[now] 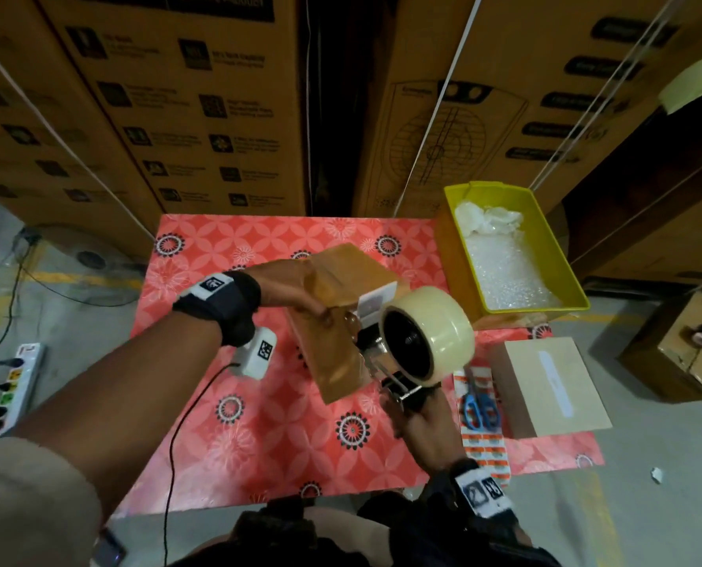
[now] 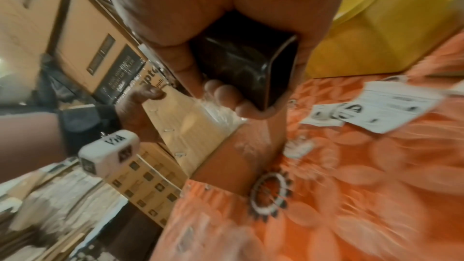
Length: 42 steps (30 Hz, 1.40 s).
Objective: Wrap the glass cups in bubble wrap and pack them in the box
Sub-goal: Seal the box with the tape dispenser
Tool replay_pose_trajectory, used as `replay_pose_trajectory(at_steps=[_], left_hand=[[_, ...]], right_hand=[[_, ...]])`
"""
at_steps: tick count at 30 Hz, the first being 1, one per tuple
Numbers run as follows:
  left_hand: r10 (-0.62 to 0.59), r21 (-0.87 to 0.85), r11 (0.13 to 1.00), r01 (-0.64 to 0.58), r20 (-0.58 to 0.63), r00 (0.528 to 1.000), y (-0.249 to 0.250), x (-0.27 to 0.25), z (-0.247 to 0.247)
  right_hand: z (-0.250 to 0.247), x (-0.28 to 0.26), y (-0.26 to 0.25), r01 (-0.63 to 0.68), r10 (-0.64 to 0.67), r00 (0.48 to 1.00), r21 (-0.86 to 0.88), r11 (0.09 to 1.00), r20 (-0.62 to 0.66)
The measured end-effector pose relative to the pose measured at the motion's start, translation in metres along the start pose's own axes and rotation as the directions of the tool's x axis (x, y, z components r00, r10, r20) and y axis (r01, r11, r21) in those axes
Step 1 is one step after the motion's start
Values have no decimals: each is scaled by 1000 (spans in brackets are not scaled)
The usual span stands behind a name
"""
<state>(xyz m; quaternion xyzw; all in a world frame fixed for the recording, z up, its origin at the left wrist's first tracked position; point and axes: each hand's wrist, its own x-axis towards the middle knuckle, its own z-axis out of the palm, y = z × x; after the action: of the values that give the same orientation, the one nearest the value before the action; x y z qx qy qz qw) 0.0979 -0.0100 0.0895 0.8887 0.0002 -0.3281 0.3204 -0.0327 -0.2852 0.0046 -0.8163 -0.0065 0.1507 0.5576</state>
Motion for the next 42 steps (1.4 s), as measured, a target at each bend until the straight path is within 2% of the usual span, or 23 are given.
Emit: replay_pose_trajectory(at_steps=[1,3,7,9,12,13,15,17,18,20,22,30,34,39,42], left_hand=[[-8,-129,992,10,23,1000,-3,1,-9],[-55,-275,960,53,1,999,-11,9,-26],[57,-340,939,-44,30,998,-13,31,-33],[79,-353,933,-74,0,997,-8,38,-37],[116,-236,964,-125,-49,992,-10,41,-54],[114,-151,981,-124,-75,991,-14,40,-62],[119,21,993,-117,-175,977,-20,33,-69],[128,107,989,-104,-244,961,-19,20,-62],[105,197,979,-55,-256,961,-20,17,-56],[-22,428,895,129,-247,969,-20,14,-40],[-130,519,822,234,-229,965,-21,17,-24],[-201,337,898,283,-258,945,-31,42,-25],[-141,217,957,193,-232,962,-40,47,-21],[-46,162,980,115,-377,925,-47,44,8],[2,178,981,82,-425,905,-45,34,26]], right_hand=[[1,11,-12,-1,1,1000,-2,1000,16],[7,35,-29,44,-44,998,2,999,40],[13,69,-51,30,-28,996,-22,999,90],[18,86,-54,-17,23,997,-81,997,68],[25,105,-54,-57,68,996,-188,981,56],[27,110,-57,-59,72,996,-210,976,56],[30,120,-68,-40,54,997,-228,973,57],[33,129,-81,-28,47,997,-255,967,69],[35,133,-86,-27,49,996,-261,965,76],[39,141,-98,-26,48,996,-266,964,78],[41,149,-105,-26,49,996,-285,958,74],[53,179,-136,-36,65,995,-330,943,76],[51,178,-136,-47,81,993,-328,943,91],[43,165,-120,-27,59,995,-363,931,79],[33,152,-107,-22,62,994,-392,920,89]])
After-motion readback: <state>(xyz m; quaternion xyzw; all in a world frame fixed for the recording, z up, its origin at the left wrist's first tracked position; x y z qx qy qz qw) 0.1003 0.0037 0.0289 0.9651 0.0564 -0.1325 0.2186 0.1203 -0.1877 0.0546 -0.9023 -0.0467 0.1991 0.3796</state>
